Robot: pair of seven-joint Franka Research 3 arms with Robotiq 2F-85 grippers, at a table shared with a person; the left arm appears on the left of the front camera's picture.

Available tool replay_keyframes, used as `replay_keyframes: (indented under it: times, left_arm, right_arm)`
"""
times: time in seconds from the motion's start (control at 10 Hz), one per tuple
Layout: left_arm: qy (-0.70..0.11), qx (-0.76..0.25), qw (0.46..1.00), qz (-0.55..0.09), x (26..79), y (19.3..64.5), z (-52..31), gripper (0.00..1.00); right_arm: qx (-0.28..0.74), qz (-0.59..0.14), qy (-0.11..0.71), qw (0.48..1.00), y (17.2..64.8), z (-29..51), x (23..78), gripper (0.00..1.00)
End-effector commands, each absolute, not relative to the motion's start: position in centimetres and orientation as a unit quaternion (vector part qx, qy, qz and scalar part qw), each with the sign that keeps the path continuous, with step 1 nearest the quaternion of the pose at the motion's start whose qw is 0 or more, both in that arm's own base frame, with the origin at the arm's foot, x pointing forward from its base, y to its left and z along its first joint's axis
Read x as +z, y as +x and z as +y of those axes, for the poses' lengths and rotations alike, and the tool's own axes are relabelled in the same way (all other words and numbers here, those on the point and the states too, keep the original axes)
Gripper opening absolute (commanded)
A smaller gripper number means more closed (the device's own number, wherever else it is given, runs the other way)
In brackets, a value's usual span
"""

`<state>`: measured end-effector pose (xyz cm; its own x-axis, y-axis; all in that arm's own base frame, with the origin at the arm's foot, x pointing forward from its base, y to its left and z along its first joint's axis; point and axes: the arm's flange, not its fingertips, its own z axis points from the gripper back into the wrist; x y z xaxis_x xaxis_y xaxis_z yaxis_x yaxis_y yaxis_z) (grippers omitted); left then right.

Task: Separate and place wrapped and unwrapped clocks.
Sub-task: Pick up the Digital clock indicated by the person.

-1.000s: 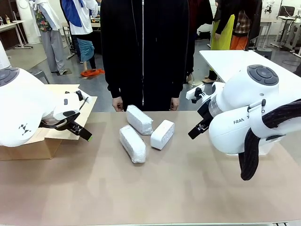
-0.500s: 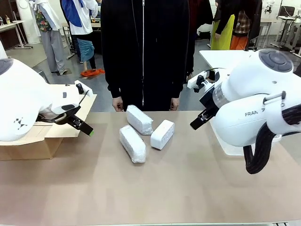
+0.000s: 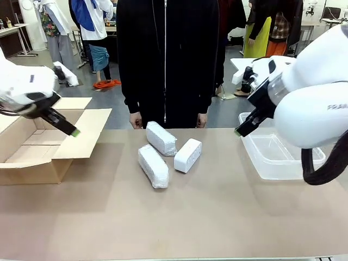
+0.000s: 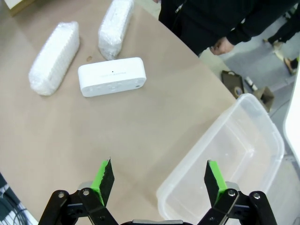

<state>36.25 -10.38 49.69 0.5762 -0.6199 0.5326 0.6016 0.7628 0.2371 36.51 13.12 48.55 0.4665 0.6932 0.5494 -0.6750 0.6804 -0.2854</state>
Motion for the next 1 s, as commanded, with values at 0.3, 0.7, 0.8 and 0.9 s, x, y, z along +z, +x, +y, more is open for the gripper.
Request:
replay_keyframes:
  times: [0.3,0.7,0.8,0.9]
  left_arm:
    - [0.014,-0.472,0.805,-0.358,51.9,31.5,-0.5,1.00]
    - [-0.046,-0.539,0.749,-0.382,53.7,32.1,6.0,1.00]
    - [-0.051,-0.549,0.744,-0.378,54.3,32.4,7.0,1.00]
    - [-0.059,-0.569,0.725,-0.384,54.7,32.4,7.8,1.00]
  right_arm:
    - [0.497,-0.331,0.058,0.800,39.0,6.7,52.4,1.00]
    - [0.563,-0.311,0.146,0.752,41.4,1.5,53.2,1.00]
    - [0.569,-0.304,0.153,0.748,41.9,0.4,53.3,1.00]
    - [0.576,-0.301,0.160,0.743,42.2,-0.7,53.4,1.00]
